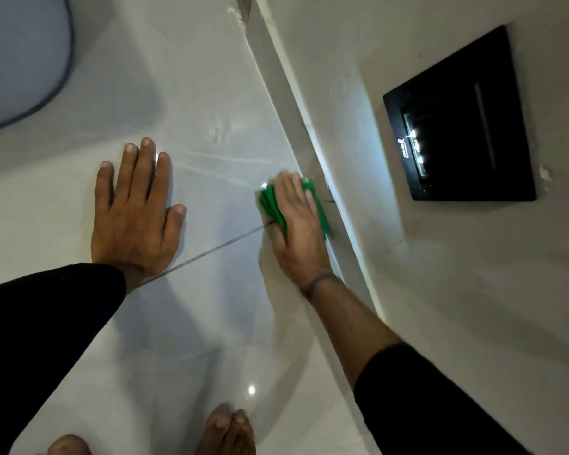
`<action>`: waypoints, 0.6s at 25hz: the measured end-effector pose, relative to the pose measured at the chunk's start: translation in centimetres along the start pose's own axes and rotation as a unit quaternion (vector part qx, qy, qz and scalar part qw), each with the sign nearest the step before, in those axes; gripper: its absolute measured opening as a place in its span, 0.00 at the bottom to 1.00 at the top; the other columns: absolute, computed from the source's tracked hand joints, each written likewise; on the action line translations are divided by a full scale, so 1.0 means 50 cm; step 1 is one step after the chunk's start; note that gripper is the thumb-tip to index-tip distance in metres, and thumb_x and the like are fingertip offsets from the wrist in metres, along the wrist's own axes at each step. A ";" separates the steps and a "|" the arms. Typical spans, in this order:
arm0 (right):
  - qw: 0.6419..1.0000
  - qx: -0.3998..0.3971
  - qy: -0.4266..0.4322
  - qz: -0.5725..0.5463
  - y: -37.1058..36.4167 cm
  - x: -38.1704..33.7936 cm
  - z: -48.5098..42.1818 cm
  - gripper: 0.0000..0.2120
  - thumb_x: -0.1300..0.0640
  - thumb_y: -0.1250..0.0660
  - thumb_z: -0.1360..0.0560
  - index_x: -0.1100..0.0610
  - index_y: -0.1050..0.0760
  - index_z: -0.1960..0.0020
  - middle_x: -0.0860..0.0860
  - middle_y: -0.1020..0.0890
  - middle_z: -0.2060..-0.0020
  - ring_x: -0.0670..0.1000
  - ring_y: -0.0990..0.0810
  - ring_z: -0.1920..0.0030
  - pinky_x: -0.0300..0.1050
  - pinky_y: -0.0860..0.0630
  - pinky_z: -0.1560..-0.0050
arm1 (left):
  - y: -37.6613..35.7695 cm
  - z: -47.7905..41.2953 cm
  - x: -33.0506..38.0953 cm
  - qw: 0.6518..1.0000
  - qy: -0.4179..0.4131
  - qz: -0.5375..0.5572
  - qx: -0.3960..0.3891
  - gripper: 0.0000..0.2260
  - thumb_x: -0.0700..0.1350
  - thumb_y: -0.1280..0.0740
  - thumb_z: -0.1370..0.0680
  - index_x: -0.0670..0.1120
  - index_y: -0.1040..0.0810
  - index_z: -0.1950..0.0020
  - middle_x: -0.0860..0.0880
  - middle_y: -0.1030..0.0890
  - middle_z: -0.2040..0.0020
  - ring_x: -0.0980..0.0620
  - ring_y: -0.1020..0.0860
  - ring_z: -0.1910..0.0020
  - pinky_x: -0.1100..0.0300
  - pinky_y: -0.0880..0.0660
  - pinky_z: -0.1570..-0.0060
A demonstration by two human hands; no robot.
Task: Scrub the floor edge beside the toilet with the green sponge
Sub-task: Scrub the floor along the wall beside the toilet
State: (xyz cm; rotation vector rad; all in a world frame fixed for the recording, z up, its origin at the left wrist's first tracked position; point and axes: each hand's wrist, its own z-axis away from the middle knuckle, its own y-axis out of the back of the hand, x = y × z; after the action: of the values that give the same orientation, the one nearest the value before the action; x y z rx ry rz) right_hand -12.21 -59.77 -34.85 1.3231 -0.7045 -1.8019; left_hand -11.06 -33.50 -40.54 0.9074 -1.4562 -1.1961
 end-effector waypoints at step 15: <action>0.980 -0.071 -0.180 -0.046 0.107 -0.067 0.210 0.30 0.72 0.40 0.23 0.63 0.35 0.21 0.59 0.35 0.20 0.59 0.45 0.17 0.47 0.52 0.18 | 0.280 0.149 0.047 0.987 0.031 0.059 -0.145 0.37 0.60 0.47 0.13 0.36 0.40 0.11 0.37 0.42 0.09 0.36 0.42 0.09 0.33 0.45 0.12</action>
State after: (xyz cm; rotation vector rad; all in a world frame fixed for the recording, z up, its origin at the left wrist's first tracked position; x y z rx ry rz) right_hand -20.30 -60.00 -25.64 0.9585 -0.6957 -2.1545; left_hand -18.21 -30.90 -26.43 0.6442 -1.2301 -1.2401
